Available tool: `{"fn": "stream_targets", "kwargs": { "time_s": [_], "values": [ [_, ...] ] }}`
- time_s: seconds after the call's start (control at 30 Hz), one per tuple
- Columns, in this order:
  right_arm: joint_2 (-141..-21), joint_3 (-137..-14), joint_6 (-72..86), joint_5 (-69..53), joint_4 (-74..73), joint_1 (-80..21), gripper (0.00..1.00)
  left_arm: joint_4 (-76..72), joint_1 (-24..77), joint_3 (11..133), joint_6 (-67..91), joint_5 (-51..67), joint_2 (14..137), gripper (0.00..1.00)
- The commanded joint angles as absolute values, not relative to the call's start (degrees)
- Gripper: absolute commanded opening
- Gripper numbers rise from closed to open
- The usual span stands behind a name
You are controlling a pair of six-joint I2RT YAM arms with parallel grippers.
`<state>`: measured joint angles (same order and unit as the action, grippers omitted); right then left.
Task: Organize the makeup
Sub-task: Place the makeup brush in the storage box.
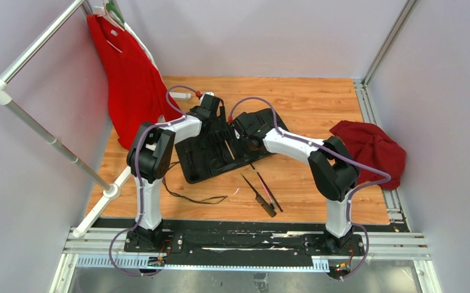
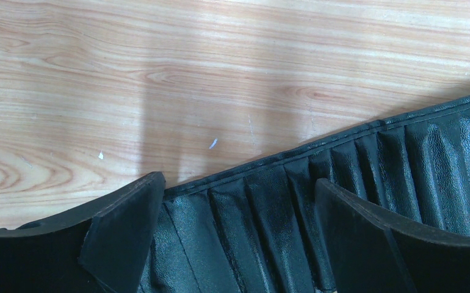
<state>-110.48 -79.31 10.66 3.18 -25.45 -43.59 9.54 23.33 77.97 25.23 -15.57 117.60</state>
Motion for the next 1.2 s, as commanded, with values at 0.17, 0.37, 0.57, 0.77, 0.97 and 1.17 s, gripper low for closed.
{"fn": "stream_targets", "kwargs": {
  "time_s": [0.17,0.37,0.57,0.77,0.97,1.17],
  "values": [
    [-113.14,-81.48,11.51,5.08,-24.83,-42.23,0.01,15.28,23.10,75.22,25.92,-13.24,119.36,0.99],
    [-113.29,-82.33,11.68,5.10,-24.68,-41.84,0.01,15.12,22.95,75.17,25.93,-13.14,119.35,0.99],
    [-113.29,-82.83,11.53,5.17,-24.69,-41.75,0.01,15.14,22.86,75.16,25.93,-13.04,119.57,0.99],
    [-113.23,-84.58,11.55,4.84,-26.27,-41.66,0.01,15.12,22.78,75.28,25.93,-12.95,119.44,0.99],
    [-113.28,-87.73,12.19,4.53,-30.16,-41.65,0.01,15.12,22.80,75.37,25.93,-12.92,119.62,0.99],
    [-115.03,-90.90,13.20,3.83,-35.76,-41.66,0.01,15.20,22.79,75.44,25.93,-12.89,119.62,0.99]
  ]
}}
